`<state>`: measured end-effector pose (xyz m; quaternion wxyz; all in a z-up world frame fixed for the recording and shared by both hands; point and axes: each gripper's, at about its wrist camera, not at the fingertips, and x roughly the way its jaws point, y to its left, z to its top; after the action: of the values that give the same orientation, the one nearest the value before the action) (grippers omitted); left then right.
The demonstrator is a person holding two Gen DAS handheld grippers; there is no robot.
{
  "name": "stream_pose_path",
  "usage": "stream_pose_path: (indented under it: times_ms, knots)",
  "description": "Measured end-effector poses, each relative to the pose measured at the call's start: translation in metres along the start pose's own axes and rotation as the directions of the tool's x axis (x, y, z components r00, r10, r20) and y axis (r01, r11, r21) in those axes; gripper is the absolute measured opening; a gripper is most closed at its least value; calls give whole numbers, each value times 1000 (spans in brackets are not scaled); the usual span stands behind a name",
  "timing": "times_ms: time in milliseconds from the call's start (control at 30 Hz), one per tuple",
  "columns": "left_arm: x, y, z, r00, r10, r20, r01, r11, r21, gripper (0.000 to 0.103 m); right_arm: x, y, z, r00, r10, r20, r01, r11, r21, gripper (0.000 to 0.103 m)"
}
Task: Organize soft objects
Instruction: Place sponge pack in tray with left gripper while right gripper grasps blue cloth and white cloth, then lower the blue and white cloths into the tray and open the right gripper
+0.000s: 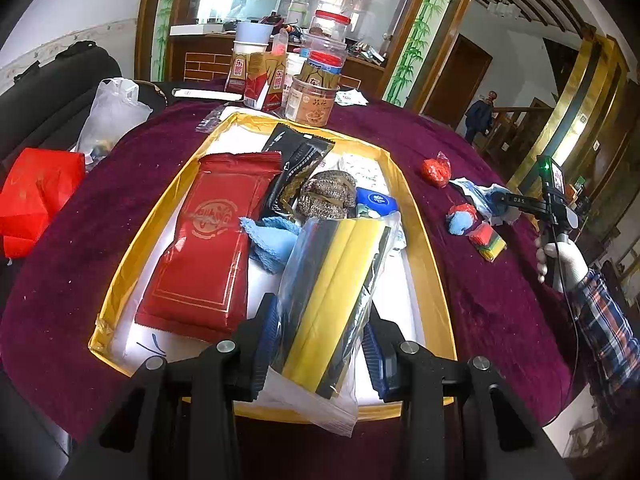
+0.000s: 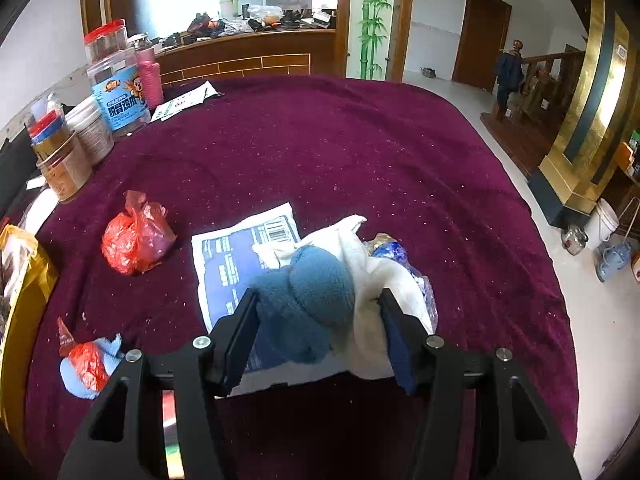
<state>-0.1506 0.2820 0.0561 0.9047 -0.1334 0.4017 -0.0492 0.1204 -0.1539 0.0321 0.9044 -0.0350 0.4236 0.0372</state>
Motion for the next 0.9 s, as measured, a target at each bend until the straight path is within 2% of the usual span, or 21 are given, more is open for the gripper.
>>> stream_pose_path:
  times_ms: [67,100,233,333,433,500,533,567,667,900]
  knots:
    - [1,-3,0,1000,-11,-4,11,1000,9,42,0,-1,1,1000,4,-4,-4,1000,4,36]
    - [2,-6,-1,1000,-16,-8,16,1000,16,42,0,-2,1,1000,11,-8,-11,1000,4,34]
    - [13,-18,-2,999,-17,-42,19,998,54,42,-9,-8,-1,1000,27,0,-27,999,30,33]
    - [26,-30,-3,996,36,-83,-27,994,111,42,-26,-17,-2,998,64,27,-66,995,74,33]
    - [37,-41,-5,987,119,-107,-99,979,179,45,-46,-20,-2,994,90,58,-95,992,86,33]
    - [40,-45,-6,980,161,-114,-135,969,206,63,-61,-21,0,990,121,77,-128,987,95,33]
    - [40,-47,-6,980,169,-108,-144,967,211,67,-70,-21,1,986,145,86,-154,983,101,33]
    - [37,-47,-6,981,167,-100,-143,967,210,70,-75,-21,1,983,160,90,-169,980,104,33]
    - [29,-45,-7,986,146,-83,-128,973,192,71,-93,-13,1,974,201,104,-211,973,91,33]
    - [-15,-5,-9,992,127,0,-127,991,47,71,-128,53,-3,940,327,98,-327,945,-13,33]
